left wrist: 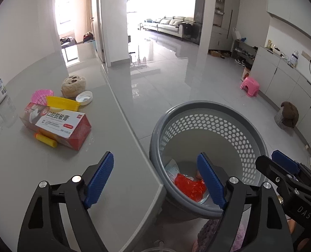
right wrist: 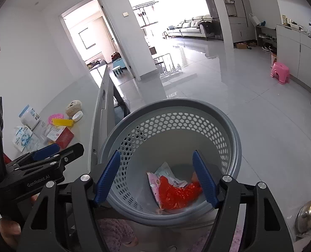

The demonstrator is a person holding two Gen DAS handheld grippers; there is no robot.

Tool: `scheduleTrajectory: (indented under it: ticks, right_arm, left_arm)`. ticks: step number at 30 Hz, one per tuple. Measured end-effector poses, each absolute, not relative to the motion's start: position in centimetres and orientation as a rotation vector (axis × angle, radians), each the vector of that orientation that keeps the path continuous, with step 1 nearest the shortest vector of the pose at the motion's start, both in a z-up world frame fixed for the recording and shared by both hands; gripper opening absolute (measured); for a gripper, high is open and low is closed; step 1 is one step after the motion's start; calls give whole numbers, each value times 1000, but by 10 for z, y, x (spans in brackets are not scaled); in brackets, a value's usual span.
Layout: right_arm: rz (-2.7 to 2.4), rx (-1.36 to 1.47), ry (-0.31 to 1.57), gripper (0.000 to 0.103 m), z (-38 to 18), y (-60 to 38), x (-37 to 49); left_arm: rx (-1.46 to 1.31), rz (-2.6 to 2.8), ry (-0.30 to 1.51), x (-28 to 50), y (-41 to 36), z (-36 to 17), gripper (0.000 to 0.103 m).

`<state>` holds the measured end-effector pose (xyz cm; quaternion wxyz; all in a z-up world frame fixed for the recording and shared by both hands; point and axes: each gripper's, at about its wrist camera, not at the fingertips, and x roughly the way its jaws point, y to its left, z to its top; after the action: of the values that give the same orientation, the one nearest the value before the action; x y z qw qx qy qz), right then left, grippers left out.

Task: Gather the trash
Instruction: 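Carry both items over the grey basket and open both tools to drop them, then move both tools back over the table toward the medicine box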

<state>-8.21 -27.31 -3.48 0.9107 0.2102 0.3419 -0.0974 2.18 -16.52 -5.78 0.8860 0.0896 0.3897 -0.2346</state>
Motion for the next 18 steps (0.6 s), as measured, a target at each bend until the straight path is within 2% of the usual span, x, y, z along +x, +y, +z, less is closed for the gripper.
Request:
scheduleTrajectory:
  ticks: [6, 18]
  right_arm:
    - [-98, 429, 711, 72, -36, -243, -64]
    - [141, 311, 743, 78, -22, -162, 9]
  left_arm:
    - [162, -379, 793, 27, -120, -52, 86]
    - [77, -58, 787, 53, 3, -48, 88]
